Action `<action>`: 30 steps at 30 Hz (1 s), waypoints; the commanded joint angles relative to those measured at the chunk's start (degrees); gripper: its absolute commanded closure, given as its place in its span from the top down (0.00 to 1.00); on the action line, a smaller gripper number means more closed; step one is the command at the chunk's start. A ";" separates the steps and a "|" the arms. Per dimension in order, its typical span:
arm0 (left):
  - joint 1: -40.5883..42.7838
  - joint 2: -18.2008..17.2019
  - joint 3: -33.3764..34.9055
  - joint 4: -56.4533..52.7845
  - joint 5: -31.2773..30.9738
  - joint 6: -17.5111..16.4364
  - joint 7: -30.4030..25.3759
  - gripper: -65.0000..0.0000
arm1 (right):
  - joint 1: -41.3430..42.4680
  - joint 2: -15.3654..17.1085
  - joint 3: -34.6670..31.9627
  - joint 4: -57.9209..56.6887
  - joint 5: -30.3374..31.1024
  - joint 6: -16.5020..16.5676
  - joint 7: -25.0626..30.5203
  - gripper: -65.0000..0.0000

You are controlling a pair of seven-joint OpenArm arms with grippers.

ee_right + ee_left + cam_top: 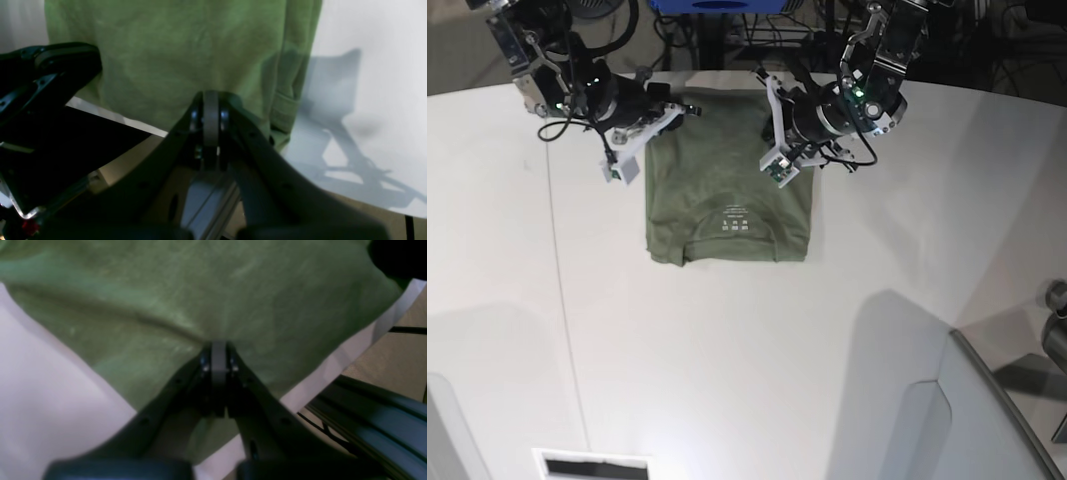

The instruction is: Layout the t-shirt on the table in an organized manner, then fold the t-shirt properly

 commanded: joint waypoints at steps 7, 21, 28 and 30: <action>2.10 0.09 -3.94 14.94 -0.35 0.09 -0.86 0.00 | -1.57 4.07 0.56 11.75 0.56 0.13 0.27 0.00; 27.68 -6.50 -23.01 18.55 0.18 0.09 -13.60 0.00 | -22.76 12.95 20.43 21.59 0.65 0.04 -0.17 0.00; 36.47 -4.65 -22.93 15.12 0.09 0.09 -13.78 0.00 | -26.80 12.68 11.46 15.79 0.47 0.04 0.36 0.00; 36.03 -2.19 -22.93 10.02 0.27 0.09 -13.96 0.00 | -24.52 12.16 8.65 9.20 -1.90 0.04 0.62 0.00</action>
